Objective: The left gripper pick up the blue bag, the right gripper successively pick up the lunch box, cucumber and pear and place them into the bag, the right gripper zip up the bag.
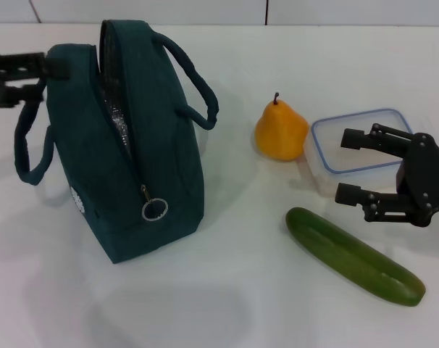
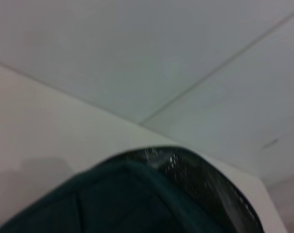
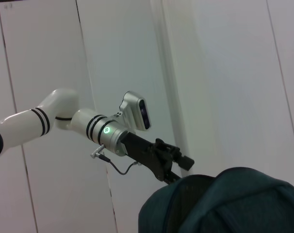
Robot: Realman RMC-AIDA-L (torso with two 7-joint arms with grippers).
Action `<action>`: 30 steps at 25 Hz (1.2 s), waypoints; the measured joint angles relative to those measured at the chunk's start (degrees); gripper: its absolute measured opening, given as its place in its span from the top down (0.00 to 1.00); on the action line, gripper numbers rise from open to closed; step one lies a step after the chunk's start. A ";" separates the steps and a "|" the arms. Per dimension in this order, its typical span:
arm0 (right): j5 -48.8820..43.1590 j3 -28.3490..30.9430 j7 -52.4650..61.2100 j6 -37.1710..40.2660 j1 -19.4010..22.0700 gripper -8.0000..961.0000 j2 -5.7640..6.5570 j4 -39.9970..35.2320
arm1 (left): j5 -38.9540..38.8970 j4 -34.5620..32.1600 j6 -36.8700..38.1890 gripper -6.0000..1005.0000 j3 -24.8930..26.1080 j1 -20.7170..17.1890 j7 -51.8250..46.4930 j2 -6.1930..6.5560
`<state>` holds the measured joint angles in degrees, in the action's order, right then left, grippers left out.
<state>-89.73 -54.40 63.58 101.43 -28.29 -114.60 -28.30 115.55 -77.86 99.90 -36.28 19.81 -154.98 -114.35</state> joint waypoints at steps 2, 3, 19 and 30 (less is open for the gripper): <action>0.00 0.01 -0.01 -0.17 0.04 0.11 0.08 0.00 | 0.99 -0.95 -0.01 0.19 -1.48 0.49 -0.87 -0.42; 0.00 0.03 -0.02 -0.31 0.06 0.11 0.09 0.00 | 1.43 -1.21 -0.02 0.19 -1.80 0.65 -1.10 -0.53; 0.01 0.08 -0.63 -0.63 0.45 0.11 0.07 0.00 | 7.82 -1.52 -0.59 0.23 -3.01 1.97 6.40 -3.53; 0.08 0.18 -0.73 -0.62 0.61 0.11 -0.09 0.04 | 8.78 -1.72 -0.04 0.64 -3.71 1.99 6.58 -3.74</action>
<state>-89.65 -54.22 62.85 100.81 -27.68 -114.69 -28.25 124.33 -79.58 99.86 -39.99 21.80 -148.40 -118.09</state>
